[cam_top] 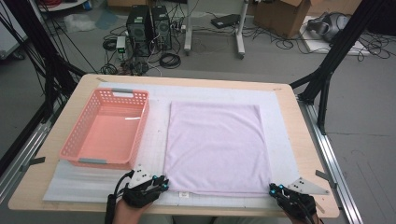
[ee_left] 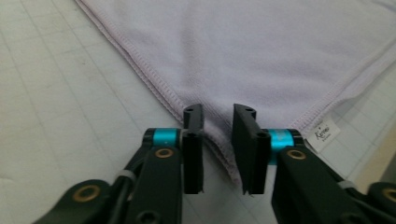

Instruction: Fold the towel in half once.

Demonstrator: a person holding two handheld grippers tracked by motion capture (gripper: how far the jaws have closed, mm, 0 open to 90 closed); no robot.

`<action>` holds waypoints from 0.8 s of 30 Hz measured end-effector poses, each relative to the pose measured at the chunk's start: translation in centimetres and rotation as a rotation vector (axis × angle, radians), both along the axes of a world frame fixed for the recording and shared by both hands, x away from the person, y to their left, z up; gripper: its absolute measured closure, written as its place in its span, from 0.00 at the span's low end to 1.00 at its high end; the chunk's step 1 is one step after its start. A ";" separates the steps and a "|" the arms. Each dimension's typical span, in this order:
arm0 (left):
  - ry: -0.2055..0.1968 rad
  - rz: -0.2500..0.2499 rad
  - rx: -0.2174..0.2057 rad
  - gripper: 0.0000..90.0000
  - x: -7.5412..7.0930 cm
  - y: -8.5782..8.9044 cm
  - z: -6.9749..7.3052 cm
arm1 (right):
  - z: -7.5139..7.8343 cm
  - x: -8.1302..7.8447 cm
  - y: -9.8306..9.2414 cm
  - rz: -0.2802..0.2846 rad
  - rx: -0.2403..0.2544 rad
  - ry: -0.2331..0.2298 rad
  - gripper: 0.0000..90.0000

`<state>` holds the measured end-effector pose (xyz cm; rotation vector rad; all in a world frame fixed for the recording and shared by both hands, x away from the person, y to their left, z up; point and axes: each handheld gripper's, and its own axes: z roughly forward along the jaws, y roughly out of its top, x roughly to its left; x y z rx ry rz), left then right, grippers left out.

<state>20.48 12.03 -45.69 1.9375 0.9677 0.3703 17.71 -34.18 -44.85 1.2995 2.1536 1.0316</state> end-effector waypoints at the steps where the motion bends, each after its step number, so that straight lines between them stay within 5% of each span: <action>1: -0.006 0.006 0.012 0.94 -0.1 -0.2 0.1 | 0.0 0.0 0.0 -0.003 -0.002 -0.003 0.97; 3: -0.020 0.009 0.017 0.95 -0.2 -0.2 0.3 | 0.2 -0.2 -0.1 -0.001 0.007 -0.014 0.97; 8: -0.029 0.014 -0.052 0.95 -0.6 0.9 1.1 | 1.3 -0.9 -0.8 -0.004 0.058 -0.045 0.97; 19: -0.025 -0.003 -0.039 0.96 -2.2 1.2 1.4 | 2.4 -2.0 -0.8 0.005 0.044 -0.027 0.97; 22: 0.000 -0.011 -0.037 0.96 -2.5 1.3 1.1 | 2.3 -2.1 -0.7 0.004 0.013 0.004 0.97; 24: 0.008 -0.012 -0.023 0.94 -2.6 1.3 1.0 | 1.8 -1.8 -0.6 0.016 -0.012 0.070 0.95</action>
